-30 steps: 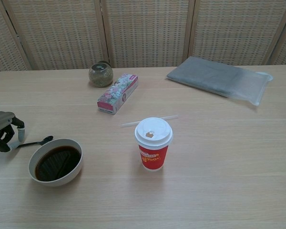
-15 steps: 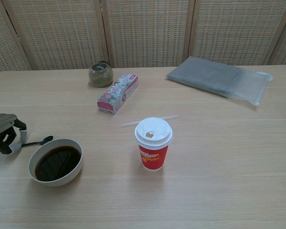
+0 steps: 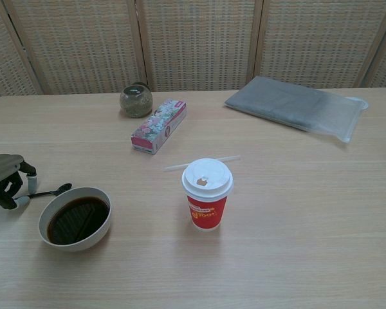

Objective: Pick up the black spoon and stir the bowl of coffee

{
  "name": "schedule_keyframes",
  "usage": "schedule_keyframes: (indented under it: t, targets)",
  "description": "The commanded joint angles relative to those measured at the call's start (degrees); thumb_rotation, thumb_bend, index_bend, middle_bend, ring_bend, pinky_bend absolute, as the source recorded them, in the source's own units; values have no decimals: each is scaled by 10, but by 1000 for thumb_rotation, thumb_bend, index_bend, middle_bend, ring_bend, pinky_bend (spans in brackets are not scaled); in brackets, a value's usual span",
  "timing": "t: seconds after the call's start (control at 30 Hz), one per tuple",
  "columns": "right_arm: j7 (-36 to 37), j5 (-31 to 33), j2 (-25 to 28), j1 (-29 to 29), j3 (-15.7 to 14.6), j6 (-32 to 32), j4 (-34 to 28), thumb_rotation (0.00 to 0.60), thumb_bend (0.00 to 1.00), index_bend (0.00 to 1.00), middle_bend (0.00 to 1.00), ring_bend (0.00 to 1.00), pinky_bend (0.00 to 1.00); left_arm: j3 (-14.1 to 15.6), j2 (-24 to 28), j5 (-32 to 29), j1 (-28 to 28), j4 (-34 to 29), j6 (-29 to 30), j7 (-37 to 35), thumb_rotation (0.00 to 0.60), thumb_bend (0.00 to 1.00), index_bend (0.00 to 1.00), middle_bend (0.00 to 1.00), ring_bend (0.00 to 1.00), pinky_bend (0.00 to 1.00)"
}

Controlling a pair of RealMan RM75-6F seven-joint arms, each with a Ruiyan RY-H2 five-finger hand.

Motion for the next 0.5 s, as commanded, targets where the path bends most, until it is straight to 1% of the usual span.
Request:
schedule_keyframes:
  t: [0.03,0.5]
  targets:
    - [0,1,0,-1,0,0,1,600,383,368,277,108,192,-1,-2,-1,-1,2,-1,0,600,411,481,786,732,698]
    - [3,2,1,-3,1,1,4,600,383,368,277,108,192,-1,-7,-7,-3,4,-2,7,600,411,481,786,732,698]
